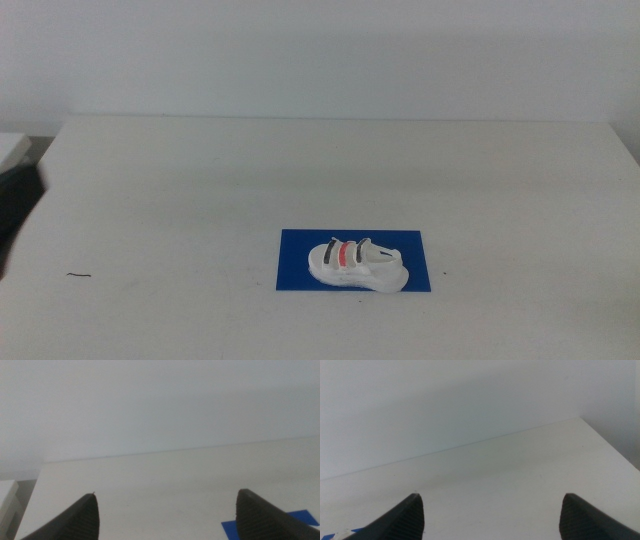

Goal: Use one arm to grab the shoe from the table and place it on the mat.

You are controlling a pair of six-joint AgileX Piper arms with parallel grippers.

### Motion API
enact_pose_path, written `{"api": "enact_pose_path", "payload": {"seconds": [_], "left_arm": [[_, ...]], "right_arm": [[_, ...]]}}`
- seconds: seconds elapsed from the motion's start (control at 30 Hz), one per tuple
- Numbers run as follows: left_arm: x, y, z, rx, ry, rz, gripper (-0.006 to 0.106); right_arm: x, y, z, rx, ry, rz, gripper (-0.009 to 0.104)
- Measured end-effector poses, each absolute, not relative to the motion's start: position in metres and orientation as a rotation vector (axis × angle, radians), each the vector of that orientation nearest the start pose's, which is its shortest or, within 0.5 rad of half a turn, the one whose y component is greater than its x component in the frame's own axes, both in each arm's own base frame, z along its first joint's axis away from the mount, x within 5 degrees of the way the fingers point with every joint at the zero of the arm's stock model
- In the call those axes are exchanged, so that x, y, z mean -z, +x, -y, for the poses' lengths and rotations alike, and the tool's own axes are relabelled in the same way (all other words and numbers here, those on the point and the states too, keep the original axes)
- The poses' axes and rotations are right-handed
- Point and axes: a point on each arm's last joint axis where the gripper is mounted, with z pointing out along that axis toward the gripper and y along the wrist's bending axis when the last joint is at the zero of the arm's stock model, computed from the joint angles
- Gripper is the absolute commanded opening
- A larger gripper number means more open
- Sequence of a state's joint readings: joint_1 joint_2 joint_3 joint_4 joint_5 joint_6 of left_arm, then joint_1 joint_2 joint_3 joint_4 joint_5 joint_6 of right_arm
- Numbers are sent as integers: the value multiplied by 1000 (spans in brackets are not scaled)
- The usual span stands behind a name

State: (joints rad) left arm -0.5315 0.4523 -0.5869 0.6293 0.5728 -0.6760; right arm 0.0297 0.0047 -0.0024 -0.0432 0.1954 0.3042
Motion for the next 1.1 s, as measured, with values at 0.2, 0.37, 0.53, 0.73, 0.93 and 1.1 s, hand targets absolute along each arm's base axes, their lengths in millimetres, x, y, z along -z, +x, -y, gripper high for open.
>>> {"api": "enact_pose_path", "payload": {"seconds": [0.2,0.37,0.53,0.73,0.93,1.1], "left_arm": [[-309,54,1,225,148,-1678,94],[-272,44,9,221,317,-1628,94],[-238,47,11,180,207,-1602,94],[-198,56,3,97,-16,-1678,94],[-195,56,-1,54,-119,-1680,94],[-195,56,-3,-19,-76,-1682,94]], "right_arm": [[-196,56,-1,-212,201,-1673,79],[-196,56,-1,-212,201,-1673,79],[-196,56,-1,-212,201,-1673,79],[-196,56,-1,-212,201,-1673,79],[-196,56,-1,-212,201,-1673,79],[-196,56,-1,-212,201,-1673,79]]}}
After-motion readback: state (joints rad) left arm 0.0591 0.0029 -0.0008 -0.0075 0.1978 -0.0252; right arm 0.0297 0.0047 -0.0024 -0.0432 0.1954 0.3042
